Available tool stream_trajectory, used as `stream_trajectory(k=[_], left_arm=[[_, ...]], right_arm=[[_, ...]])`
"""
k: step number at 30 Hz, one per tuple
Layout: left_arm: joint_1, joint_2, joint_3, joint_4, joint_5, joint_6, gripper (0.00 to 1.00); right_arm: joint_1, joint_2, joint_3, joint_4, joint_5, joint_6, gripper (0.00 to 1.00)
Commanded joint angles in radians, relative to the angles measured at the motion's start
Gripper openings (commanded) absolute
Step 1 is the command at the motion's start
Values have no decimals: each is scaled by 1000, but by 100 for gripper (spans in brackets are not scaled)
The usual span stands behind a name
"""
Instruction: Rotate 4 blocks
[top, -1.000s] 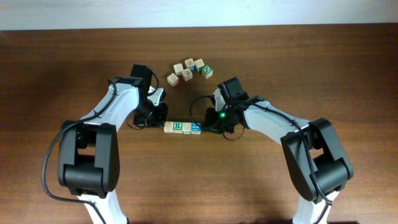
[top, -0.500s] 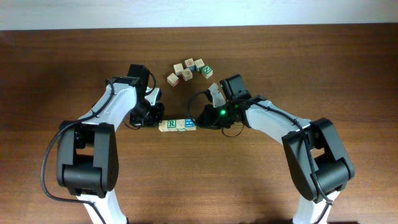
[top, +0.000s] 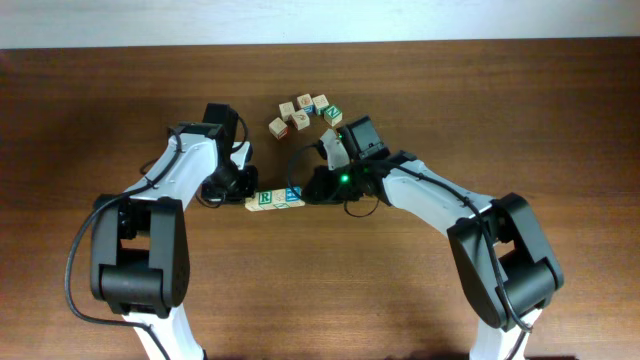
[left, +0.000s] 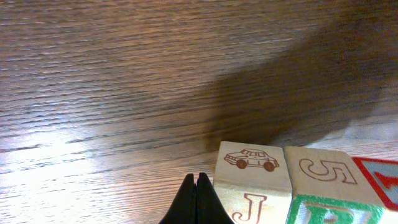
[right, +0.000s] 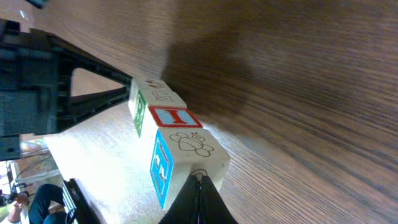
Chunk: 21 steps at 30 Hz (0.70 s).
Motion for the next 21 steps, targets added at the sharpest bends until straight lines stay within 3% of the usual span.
stream_trajectory(k=[1,10,17,21], left_arm=[[-47,-17,-6,10,205,-2,0],[-47,-17,-6,9,206,-2,0],[-38,-17,-6,31,204,-2,0],[80,-17,-6,36,196,-25,0]], right_arm=[[105,-25,56,16,-73,-7,4],[112,-24,60,4,-46,0,4],[130,-22,60,49,130,80,4],[151,-18,60,72,174,95,4]])
